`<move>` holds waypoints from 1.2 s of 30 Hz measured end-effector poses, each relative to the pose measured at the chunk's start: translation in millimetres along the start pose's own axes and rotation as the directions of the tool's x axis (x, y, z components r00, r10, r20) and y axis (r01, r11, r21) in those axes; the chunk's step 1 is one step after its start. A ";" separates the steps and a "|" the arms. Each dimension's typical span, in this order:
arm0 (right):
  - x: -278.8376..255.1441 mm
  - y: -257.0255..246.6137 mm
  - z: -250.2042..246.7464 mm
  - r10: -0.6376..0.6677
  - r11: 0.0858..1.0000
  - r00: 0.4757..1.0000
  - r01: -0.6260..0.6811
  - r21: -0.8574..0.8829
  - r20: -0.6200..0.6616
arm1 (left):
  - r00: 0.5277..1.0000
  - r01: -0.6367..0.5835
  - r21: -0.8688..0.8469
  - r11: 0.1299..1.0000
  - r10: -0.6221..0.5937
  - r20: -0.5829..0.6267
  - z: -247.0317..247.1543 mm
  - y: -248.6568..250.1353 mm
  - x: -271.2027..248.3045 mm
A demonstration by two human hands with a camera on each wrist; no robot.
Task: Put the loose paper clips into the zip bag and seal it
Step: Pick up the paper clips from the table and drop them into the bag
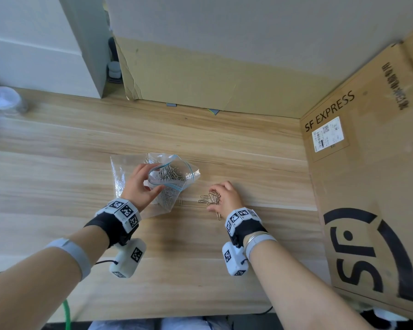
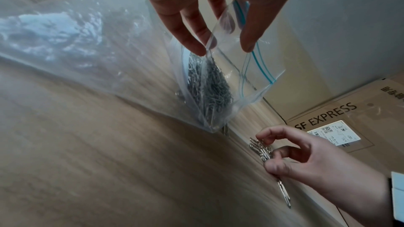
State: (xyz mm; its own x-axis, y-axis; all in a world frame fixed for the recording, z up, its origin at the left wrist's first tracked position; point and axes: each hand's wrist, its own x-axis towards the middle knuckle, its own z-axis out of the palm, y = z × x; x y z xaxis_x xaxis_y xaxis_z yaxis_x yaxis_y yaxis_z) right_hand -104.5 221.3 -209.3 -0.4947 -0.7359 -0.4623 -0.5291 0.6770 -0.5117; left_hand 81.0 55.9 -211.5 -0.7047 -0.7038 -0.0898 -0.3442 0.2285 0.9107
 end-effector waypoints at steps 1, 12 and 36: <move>0.8 -0.2 0.4 -0.018 1.000 1.000 0.018 0.001 -0.003 | 1.000 -0.003 -0.010 1.000 0.003 0.003 -0.5 0.8 -0.2; 8.8 -7.5 -4.6 -0.061 0.982 0.997 0.052 -0.182 -0.044 | 1.000 0.016 -0.012 1.000 -0.016 0.003 -1.5 3.8 -1.7; 29.2 -101.1 -19.7 -0.443 0.895 0.895 0.445 0.033 -0.049 | 0.999 0.027 -0.054 0.998 -0.029 -0.027 4.0 3.4 0.8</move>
State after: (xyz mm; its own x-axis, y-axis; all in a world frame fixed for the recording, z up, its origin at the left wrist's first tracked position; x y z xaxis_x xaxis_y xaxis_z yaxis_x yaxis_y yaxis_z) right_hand -79.1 131.5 -156.8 -0.2422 -0.9583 -0.1516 -0.6711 0.2783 -0.6872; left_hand 76.8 58.8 -210.1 -0.6775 -0.7281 -0.1047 -0.3294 0.1730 0.9282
